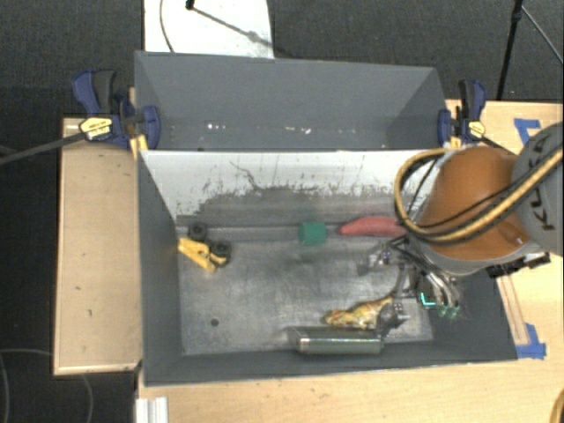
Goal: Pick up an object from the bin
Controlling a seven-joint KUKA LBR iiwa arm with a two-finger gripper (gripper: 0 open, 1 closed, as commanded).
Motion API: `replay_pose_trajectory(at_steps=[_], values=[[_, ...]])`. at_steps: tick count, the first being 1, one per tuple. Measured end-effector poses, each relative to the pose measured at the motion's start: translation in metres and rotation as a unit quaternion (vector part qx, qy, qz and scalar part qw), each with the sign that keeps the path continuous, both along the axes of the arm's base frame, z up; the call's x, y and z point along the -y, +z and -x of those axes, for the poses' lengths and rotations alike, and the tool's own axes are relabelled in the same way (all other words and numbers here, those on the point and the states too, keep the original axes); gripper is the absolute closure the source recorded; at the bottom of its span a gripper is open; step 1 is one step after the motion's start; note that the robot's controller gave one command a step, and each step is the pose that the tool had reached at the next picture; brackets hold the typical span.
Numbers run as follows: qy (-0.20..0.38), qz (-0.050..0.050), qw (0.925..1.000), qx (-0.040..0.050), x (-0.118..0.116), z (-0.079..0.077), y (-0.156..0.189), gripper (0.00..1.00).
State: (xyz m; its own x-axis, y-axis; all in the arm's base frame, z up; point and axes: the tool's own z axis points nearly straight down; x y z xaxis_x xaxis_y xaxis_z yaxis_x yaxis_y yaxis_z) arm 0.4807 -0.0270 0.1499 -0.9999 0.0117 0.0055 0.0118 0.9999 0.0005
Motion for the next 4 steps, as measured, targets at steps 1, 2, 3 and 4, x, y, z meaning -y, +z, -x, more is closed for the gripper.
replay_pose_trajectory(at_steps=[1,2,3,4], values=[[0.001,0.000,1.0000,0.0039,0.000,-0.002,0.004,0.00],[0.304,0.003,0.9525,0.0170,0.009,-0.011,-0.068,1.00],[0.304,0.003,0.9525,0.0170,0.009,-0.011,-0.068,1.00],[0.303,-0.001,0.9529,0.0042,0.006,-0.007,0.070,1.00]])
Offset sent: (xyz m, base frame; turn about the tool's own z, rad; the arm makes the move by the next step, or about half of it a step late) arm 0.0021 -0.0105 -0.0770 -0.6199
